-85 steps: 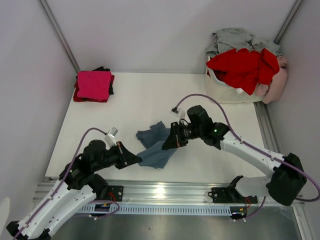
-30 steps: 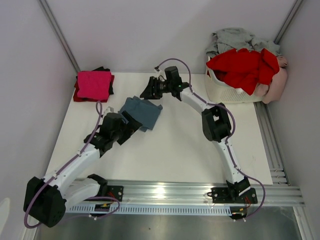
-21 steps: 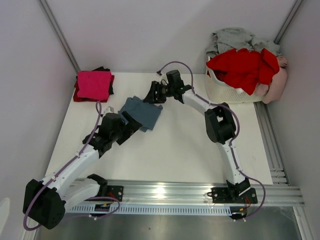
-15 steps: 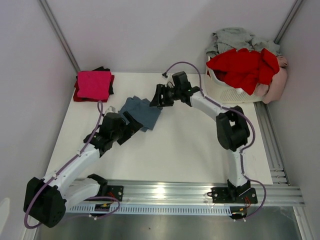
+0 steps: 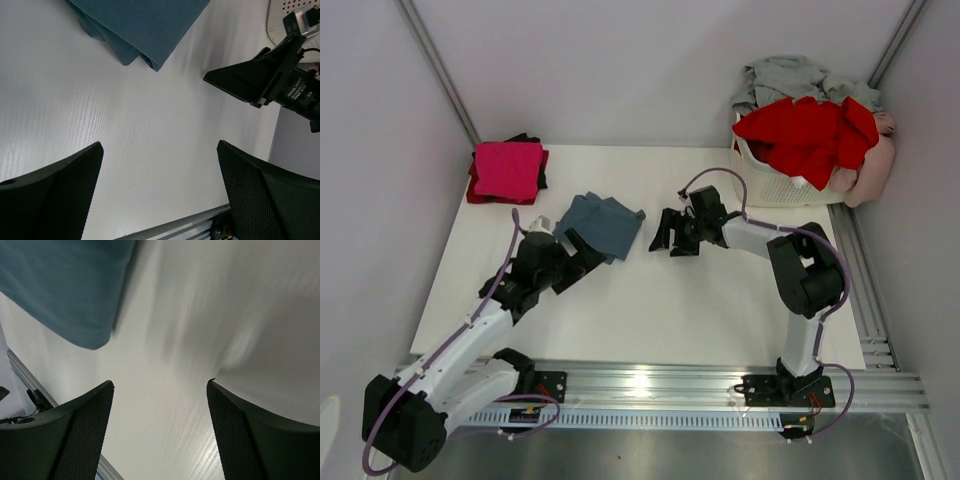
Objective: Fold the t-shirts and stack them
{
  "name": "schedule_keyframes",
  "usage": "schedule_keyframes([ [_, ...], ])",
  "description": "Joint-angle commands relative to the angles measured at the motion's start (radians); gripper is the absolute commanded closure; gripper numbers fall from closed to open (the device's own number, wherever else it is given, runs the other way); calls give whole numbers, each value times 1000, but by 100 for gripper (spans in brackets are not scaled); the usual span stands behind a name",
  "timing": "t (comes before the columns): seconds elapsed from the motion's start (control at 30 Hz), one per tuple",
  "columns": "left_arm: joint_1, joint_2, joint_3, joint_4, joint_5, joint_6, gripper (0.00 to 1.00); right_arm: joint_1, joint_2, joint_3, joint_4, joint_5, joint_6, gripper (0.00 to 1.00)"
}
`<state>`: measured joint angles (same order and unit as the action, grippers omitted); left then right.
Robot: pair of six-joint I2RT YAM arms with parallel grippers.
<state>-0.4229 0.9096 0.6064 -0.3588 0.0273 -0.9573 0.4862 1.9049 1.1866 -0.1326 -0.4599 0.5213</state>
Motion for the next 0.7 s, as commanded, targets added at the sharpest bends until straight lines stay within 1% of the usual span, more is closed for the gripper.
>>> schedule_keyframes([
  [0.0,9,-54,41,-32,-23,51,1,3,12,-33,184,-8,72,21],
  [0.17,9,-107,59,-68,-23,77,1,3,43,-102,356,-68,169,19],
  [0.2,9,-113,65,-77,-55,83,1,2,48,-123,425,-78,187,18],
  [0.27,9,-126,72,-91,-59,97,1,-1,56,-153,514,-114,233,18],
  [0.3,9,-129,73,-94,-61,101,1,-3,60,-191,624,-126,299,18],
  [0.37,9,-136,76,-100,-61,112,1,-11,83,-228,753,-152,380,17],
  [0.4,9,-138,81,-101,-60,117,1,-11,97,-246,900,-173,473,16],
  [0.43,9,-140,84,-101,-59,121,1,-9,115,-278,972,-180,526,16],
  [0.47,9,-141,82,-104,-59,123,1,-9,162,-292,1057,-183,580,16],
  [0.5,9,-143,82,-111,-61,124,1,-9,192,-304,1220,-183,635,16],
  [0.53,9,-143,87,-114,-63,130,1,-8,222,-314,1299,-181,743,15],
  [0.57,9,-144,89,-120,-64,132,1,-2,259,-317,1377,-177,794,13],
  [0.6,9,-149,92,-130,-66,135,1,2,326,-312,1501,-171,837,12],
  [0.63,9,-150,96,-138,-72,143,1,6,359,-302,1545,-154,906,10],
  [0.67,9,-153,96,-143,-75,146,1,18,387,-270,1573,-146,928,9],
])
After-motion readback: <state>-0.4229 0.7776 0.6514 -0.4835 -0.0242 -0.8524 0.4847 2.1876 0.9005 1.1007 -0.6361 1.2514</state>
